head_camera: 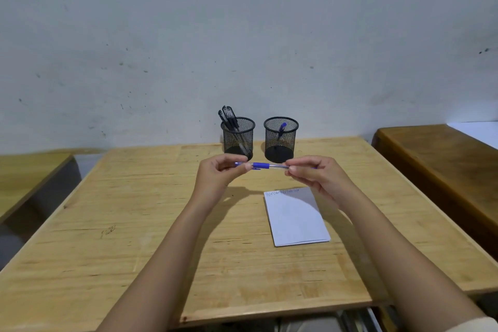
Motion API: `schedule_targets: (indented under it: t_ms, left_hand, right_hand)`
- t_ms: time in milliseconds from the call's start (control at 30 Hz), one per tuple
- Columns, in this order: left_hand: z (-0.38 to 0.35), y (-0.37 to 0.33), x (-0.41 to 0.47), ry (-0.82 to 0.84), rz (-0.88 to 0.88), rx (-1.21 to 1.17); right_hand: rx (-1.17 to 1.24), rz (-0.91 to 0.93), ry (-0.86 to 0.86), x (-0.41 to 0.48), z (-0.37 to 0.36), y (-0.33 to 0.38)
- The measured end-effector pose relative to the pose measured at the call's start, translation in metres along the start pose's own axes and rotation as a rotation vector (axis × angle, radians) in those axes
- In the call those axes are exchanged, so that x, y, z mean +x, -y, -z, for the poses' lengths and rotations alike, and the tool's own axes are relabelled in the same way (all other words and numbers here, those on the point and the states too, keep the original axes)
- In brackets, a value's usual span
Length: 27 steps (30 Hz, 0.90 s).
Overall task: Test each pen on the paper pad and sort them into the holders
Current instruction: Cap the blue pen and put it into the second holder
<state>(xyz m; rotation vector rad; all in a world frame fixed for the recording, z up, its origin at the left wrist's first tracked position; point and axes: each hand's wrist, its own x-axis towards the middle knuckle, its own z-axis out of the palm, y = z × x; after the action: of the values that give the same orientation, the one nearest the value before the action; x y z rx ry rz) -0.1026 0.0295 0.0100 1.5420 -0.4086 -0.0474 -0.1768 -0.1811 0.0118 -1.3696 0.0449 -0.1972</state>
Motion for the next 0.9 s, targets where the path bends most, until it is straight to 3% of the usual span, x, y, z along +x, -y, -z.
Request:
schedule_targets:
  t_ms: [133,300,400,500,633,900]
  left_hand:
    - [-0.007,-0.016,0.019,0.020,-0.052,-0.014]
    - [-0.034,-0.034,0.048,0.063,-0.134,0.011]
    - [-0.050,-0.031,0.063,0.062,-0.180,-0.021]
    - [-0.063,-0.012,0.076,0.030,-0.147,0.189]
    - [-0.076,0.012,0.085,0.123,-0.108,0.441]
    - [-0.091,0.039,0.119,0.154,0.024,0.382]
  right_hand:
    - [-0.381,0.051,0.033,0.003,0.004,0.004]
    - [-0.518,0.067,-0.046,0.017,0.006,0.008]
    - [-0.494,0.120,-0.132,0.026,0.013,0.011]
    - [-0.409,0.182,-0.234,0.036,0.025,0.013]
    - [-0.271,0.234,-0.356,0.057,0.042,0.020]
    - [-0.184,0.272,-0.403,0.123,0.046,0.035]
